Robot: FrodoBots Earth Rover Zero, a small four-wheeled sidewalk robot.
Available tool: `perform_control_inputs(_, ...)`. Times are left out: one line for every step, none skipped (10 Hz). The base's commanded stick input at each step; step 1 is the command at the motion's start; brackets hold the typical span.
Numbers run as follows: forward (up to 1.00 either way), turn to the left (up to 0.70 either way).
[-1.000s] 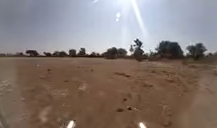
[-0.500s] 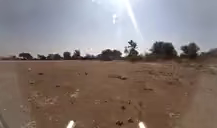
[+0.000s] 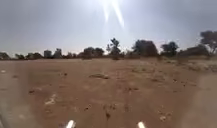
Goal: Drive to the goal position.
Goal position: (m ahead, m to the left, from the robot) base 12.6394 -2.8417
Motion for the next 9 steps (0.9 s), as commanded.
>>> perform_control_inputs(0.5,0.0)
perform_control_inputs(0.5,0.0)
perform_control_inputs(0.5,0.0)
perform_control_inputs(0.5,0.0)
perform_control_inputs(0.5,0.0)
perform_control_inputs(0.5,0.0)
perform_control_inputs(0.5,0.0)
perform_control_inputs(0.5,0.0)
perform_control_inputs(0.5,0.0)
